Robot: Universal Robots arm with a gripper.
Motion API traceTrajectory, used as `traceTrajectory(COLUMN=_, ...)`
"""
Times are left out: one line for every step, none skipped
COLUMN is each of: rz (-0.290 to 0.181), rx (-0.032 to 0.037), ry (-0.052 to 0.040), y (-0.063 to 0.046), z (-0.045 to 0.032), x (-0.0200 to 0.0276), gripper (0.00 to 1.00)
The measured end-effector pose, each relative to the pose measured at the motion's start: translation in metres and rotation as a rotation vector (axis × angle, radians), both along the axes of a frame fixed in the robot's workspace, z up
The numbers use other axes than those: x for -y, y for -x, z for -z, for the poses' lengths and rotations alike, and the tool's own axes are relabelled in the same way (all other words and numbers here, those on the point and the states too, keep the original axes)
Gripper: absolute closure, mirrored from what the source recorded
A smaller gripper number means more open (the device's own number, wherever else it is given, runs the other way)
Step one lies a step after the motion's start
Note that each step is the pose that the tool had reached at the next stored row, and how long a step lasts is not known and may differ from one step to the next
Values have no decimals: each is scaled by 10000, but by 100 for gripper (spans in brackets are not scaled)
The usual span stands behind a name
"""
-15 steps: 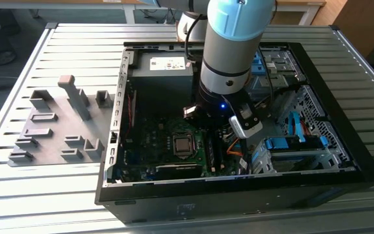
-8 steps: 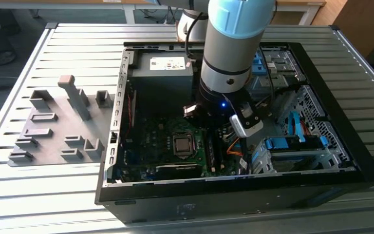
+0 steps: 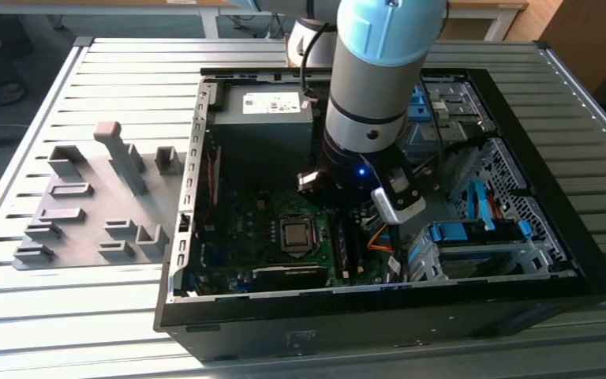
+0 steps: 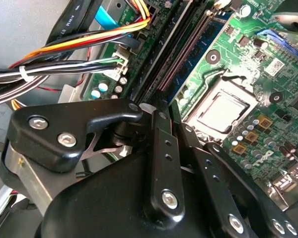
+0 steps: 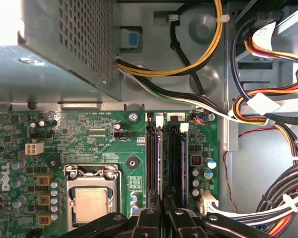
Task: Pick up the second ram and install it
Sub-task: 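Insert the second ram into the second slot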
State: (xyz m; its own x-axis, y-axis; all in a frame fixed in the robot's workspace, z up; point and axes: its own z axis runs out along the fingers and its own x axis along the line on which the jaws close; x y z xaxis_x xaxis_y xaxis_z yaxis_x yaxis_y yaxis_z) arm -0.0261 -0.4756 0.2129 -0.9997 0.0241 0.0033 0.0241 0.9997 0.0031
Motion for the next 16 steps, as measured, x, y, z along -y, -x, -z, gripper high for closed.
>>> traceTrajectory(rz=0, rx=1, ry=-1, y=0, z=6, x=0, gripper=86)
traceTrajectory(rz=0, rx=0, ry=-2, y=0, z=10, x=0, gripper=86)
traceTrajectory(rz=0, rx=0, ry=-5, y=0, z=15, x=0, gripper=86)
traceTrajectory(rz=0, rx=0, ry=-8, y=0, z=18, x=0, gripper=86)
traceTrajectory(rz=0, rx=0, ry=-8, y=0, z=18, x=0, gripper=86)
traceTrajectory(rz=0, rx=1, ry=-10, y=0, z=20, x=0, gripper=86)
traceTrajectory(rz=0, rx=0, ry=-10, y=0, z=20, x=0, gripper=86)
traceTrajectory(rz=0, rx=1, ry=-10, y=0, z=20, x=0, gripper=86)
traceTrajectory(rz=0, rx=0, ry=-11, y=0, z=20, x=0, gripper=86)
traceTrajectory(rz=0, rx=0, ry=-10, y=0, z=21, x=0, gripper=86)
traceTrajectory(rz=0, rx=0, ry=-10, y=0, z=21, x=0, gripper=86)
traceTrajectory(rz=0, rx=0, ry=-10, y=0, z=21, x=0, gripper=86)
traceTrajectory(rz=-2, rx=1, ry=-12, y=0, z=20, x=0, gripper=86)
traceTrajectory(rz=-4, rx=1, ry=-12, y=0, z=17, x=0, gripper=86)
traceTrajectory(rz=-5, rx=1, ry=-11, y=0, z=14, x=-1, gripper=86)
traceTrajectory(rz=-6, rx=1, ry=-11, y=0, z=12, x=0, gripper=86)
